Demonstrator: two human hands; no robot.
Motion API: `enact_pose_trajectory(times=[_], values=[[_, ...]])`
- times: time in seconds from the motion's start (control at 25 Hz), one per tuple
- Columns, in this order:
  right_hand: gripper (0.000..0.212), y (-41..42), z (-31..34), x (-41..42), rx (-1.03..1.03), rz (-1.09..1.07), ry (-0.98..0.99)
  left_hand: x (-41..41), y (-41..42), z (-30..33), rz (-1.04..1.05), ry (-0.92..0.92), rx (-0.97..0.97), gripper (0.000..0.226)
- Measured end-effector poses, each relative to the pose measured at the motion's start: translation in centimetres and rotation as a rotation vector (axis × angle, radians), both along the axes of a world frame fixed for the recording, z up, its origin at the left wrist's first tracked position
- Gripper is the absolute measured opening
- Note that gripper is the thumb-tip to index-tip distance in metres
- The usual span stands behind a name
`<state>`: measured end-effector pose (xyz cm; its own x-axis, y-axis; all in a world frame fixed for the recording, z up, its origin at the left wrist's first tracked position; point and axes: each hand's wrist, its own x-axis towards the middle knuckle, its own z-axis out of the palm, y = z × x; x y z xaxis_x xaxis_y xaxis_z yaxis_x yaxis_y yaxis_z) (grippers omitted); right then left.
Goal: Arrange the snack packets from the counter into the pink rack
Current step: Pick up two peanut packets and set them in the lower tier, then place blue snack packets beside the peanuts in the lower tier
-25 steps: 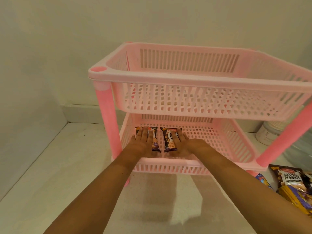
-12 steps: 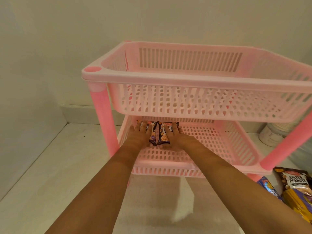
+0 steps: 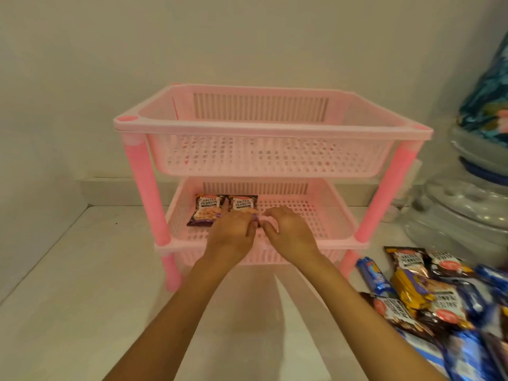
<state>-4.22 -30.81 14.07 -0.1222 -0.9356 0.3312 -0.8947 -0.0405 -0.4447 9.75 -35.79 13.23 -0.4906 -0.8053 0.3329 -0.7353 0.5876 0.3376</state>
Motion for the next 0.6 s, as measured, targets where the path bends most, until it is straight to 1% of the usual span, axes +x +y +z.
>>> enact_pose_trajectory(times=[0.08, 0.12, 0.2, 0.24, 0.32, 0.4, 0.52, 0.6], values=[[0.027, 4.2, -1.2, -1.5, -0.189, -0.045, -0.06, -1.4, 3.7, -1.3, -0.017, 0.015, -0.124, 0.048], [0.025, 6.2, -2.0, -2.6, -0.244, -0.067, -0.064, -2.0, 4.8, -2.3, 0.002, -0.026, -0.155, 0.046], [0.023, 10.1, -4.0, -5.4, -0.259, -0.122, -0.027, -3.2, 6.5, -3.7, 0.06, -0.146, -0.141, 0.044], [0.022, 11.8, -5.1, -7.0, -0.237, -0.157, 0.005, -3.7, 7.0, -4.3, 0.094, -0.192, -0.137, 0.052], [0.023, 15.3, -6.7, -10.9, -0.167, -0.254, 0.09, -4.7, 7.9, -5.4, 0.155, -0.229, -0.145, 0.076], [0.026, 18.4, -7.7, -14.2, -0.068, -0.365, 0.161, -5.2, 8.6, -5.9, 0.202, -0.23, -0.147, 0.088], [0.031, 22.5, -8.2, -17.2, 0.109, -0.572, 0.243, -6.1, 8.9, -6.3, 0.273, -0.159, -0.103, 0.091], [0.041, 24.6, -8.6, -18.2, 0.178, -0.651, 0.273, -7.3, 10.5, -6.5, 0.323, -0.047, -0.119, 0.084]])
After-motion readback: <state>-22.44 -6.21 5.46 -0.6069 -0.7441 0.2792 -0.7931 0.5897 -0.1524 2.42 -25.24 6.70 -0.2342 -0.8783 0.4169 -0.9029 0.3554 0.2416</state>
